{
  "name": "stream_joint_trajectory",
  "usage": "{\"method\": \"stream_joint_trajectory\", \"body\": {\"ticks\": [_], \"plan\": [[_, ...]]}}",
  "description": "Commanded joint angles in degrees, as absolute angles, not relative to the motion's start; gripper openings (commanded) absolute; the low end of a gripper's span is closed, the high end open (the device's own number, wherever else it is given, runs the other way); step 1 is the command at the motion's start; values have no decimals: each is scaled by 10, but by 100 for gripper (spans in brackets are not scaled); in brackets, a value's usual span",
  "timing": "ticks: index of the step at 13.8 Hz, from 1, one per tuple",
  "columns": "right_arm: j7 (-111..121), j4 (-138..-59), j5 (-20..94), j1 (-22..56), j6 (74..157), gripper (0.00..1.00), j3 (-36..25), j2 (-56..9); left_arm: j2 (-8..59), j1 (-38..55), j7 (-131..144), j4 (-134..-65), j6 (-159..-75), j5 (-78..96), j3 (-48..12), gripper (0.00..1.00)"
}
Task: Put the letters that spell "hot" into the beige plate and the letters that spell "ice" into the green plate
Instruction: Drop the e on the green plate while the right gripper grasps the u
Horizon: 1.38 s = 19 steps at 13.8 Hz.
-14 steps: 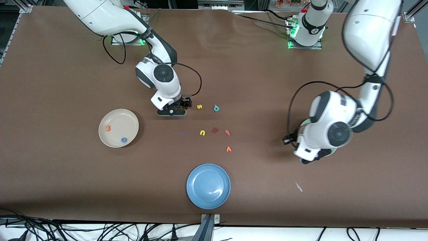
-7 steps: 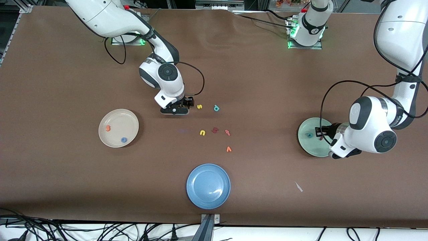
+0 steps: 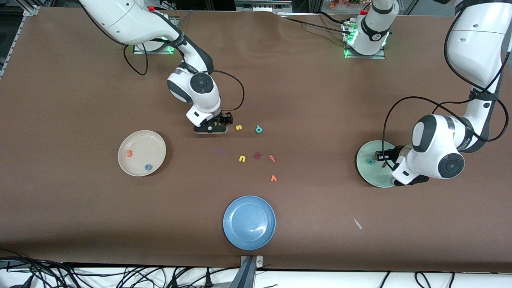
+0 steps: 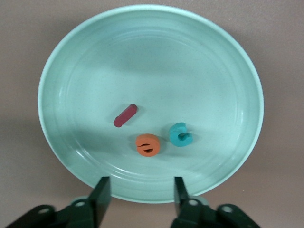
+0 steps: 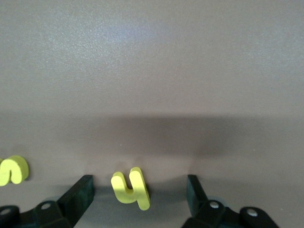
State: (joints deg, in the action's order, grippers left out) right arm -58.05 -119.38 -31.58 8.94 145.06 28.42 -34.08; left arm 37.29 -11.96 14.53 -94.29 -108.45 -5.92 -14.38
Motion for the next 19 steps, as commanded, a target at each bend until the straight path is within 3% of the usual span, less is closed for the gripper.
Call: {"method": "stream_joint_trajectory", "body": {"ticks": [1, 6, 10, 12, 15, 19], "plan": [[-593, -1212, -333, 89, 1460, 71, 284, -336, 351, -126, 138, -937, -1085, -76, -153, 99], [-592, -1212, -335, 89, 1460, 42, 284, -336, 302, -120, 140, -850, -1064, -71, -161, 99], [-590, -1211, -335, 89, 1460, 18, 284, -335, 298, -112, 136, -723, -956, -71, -173, 99], [-580, -1210, -335, 88, 1459, 5, 282, -329, 298, -111, 127, -695, -933, -72, -183, 99], [-540, -1206, -332, 80, 1450, 5, 280, -301, 298, -111, 120, -658, -926, -71, -194, 99], [-413, -1196, -316, 32, 1380, 5, 279, -259, 298, -111, 84, -621, -912, -69, -194, 100]]}}
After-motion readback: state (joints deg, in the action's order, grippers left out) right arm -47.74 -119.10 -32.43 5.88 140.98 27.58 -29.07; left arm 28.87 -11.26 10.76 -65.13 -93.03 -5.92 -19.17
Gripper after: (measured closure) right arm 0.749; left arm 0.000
